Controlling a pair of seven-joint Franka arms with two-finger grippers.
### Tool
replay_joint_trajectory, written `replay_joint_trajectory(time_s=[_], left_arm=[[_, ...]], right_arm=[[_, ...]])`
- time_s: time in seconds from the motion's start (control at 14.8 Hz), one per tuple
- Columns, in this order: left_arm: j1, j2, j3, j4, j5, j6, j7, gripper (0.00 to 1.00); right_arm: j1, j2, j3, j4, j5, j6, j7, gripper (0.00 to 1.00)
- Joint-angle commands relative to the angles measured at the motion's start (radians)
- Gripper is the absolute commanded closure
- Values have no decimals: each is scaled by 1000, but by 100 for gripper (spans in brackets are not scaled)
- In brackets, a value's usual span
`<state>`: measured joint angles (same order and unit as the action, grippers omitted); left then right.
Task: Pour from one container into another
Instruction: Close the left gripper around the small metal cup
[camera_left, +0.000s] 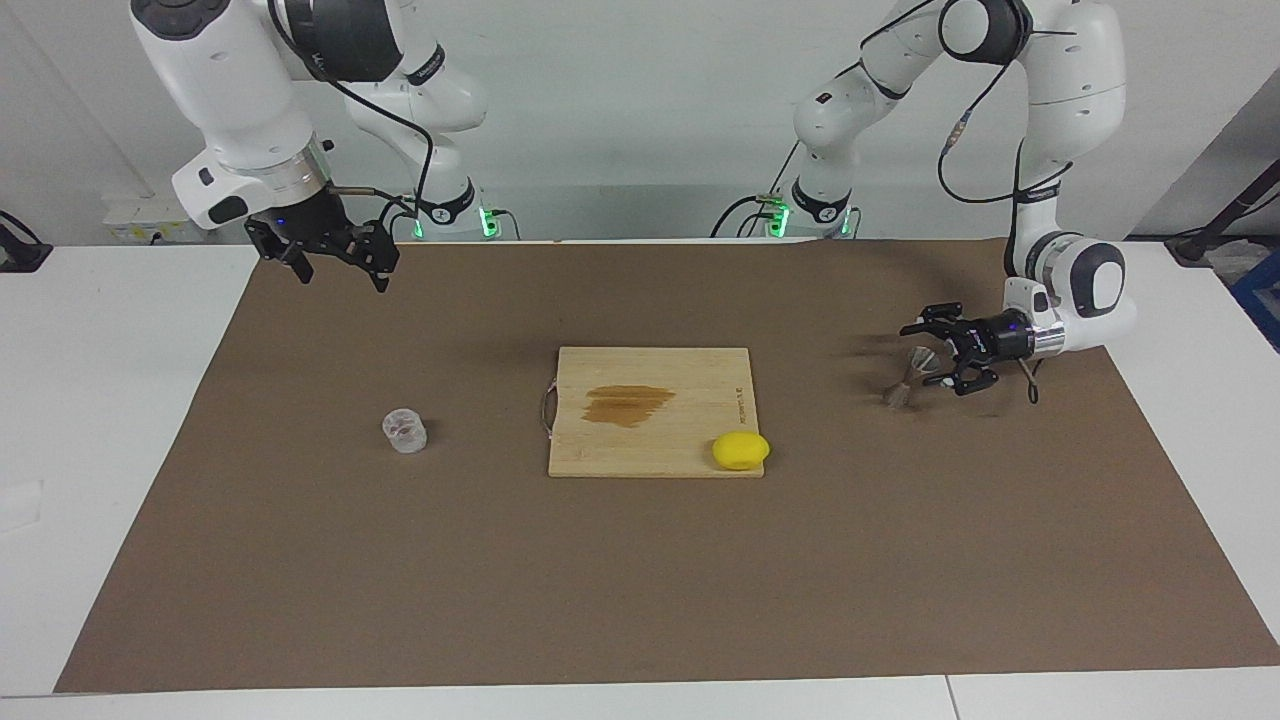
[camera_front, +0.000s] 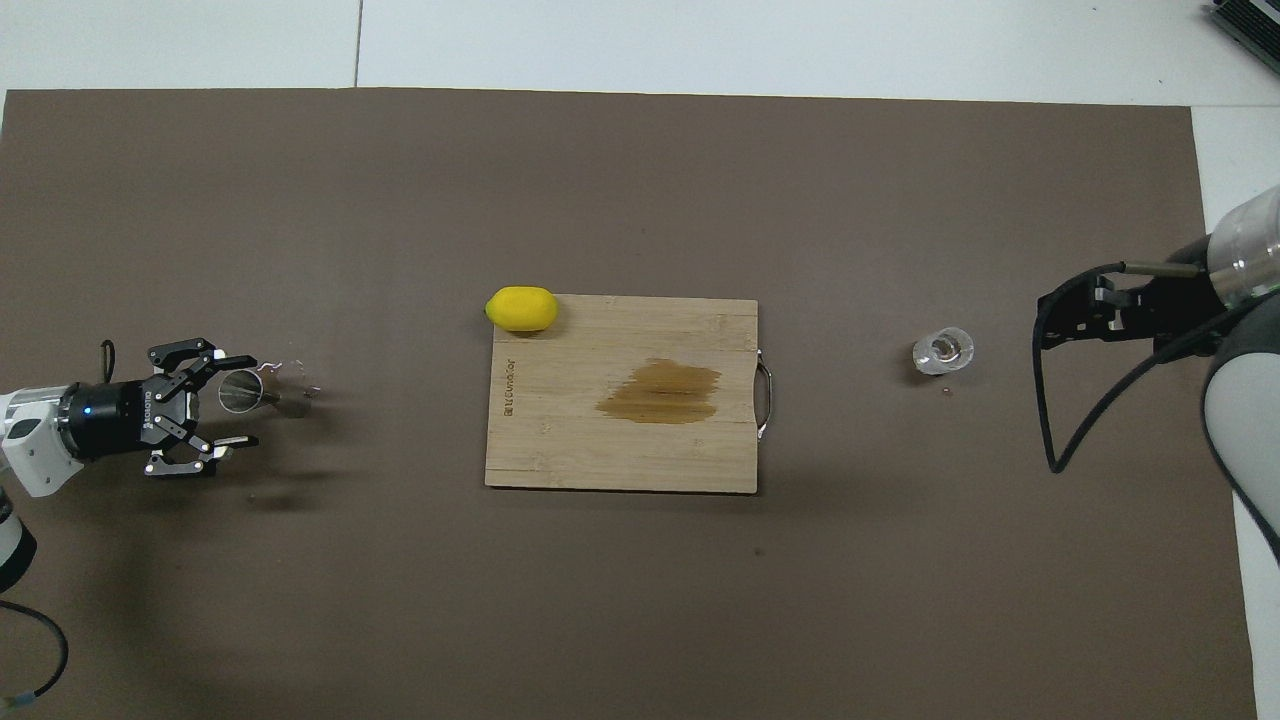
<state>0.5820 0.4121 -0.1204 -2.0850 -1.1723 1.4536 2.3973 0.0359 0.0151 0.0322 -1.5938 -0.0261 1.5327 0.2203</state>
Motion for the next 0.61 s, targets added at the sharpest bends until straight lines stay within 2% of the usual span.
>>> replay_joint_trajectory(time_s=[0.0, 0.14, 0.2, 0.41, 0.54], left_arm=[[-4, 4, 10, 11, -15, -25, 0, 14], [1, 4, 10, 9, -15, -29, 2, 24], [1, 4, 10, 11, -13, -29, 2, 26], [1, 4, 10, 11, -10, -27, 5, 43], [1, 4, 10, 11, -10, -25, 5, 48]], right_arm=[[-13, -12, 8, -11, -1, 7, -15, 0], [-13, -12, 8, -11, -1, 9, -15, 0], [-13, -12, 8, -11, -1, 9, -15, 0], [-11, -12, 8, -11, -1, 9, -15, 0], [-11, -12, 8, -11, -1, 9, -15, 0]])
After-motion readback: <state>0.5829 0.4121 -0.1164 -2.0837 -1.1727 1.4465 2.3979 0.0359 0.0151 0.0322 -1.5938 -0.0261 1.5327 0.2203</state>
